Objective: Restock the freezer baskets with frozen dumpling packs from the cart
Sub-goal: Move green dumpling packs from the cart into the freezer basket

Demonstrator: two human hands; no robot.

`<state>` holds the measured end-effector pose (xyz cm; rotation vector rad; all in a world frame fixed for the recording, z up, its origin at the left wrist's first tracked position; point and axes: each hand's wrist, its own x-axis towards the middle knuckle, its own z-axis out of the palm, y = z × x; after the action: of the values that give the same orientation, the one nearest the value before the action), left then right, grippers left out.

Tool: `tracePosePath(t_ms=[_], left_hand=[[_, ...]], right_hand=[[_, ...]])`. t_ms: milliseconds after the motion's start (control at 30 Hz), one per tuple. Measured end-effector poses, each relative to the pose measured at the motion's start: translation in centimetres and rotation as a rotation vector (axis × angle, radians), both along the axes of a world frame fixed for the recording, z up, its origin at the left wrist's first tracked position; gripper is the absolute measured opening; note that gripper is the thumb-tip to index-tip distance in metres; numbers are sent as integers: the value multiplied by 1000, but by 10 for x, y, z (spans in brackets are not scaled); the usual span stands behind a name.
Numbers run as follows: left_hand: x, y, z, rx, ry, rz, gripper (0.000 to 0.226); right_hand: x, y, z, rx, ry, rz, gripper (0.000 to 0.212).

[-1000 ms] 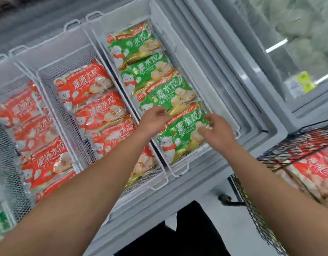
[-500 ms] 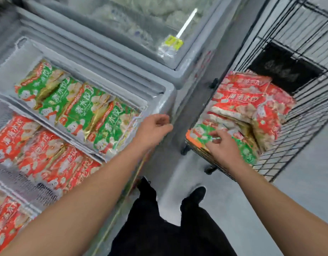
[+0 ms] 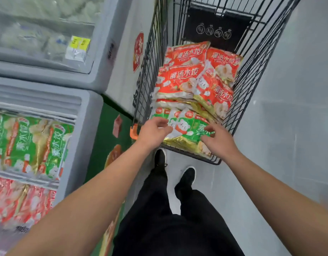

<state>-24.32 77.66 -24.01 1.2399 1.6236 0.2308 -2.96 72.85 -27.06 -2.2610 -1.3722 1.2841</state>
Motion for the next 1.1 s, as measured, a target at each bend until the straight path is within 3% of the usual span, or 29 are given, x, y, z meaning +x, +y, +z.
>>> tracePosePath(t_ms=[467, 633, 733, 867, 1100], left_hand=[[45, 75, -135, -304, 140, -254, 46], [65, 81, -187, -333, 202, -213, 27], [72, 82, -197, -312, 238, -205, 7], [59, 86, -197, -202, 275, -297, 15], [24, 102, -183, -134, 306, -217, 18]], right_hand=[[3, 27, -79, -247, 34, -261, 49], [0, 28, -111, -333, 45, -339, 49], [-1, 27, -123, -364, 33, -364, 49], [-6, 29, -132, -379, 18, -415, 52], [-5, 44, -147, -436, 91, -677, 62]])
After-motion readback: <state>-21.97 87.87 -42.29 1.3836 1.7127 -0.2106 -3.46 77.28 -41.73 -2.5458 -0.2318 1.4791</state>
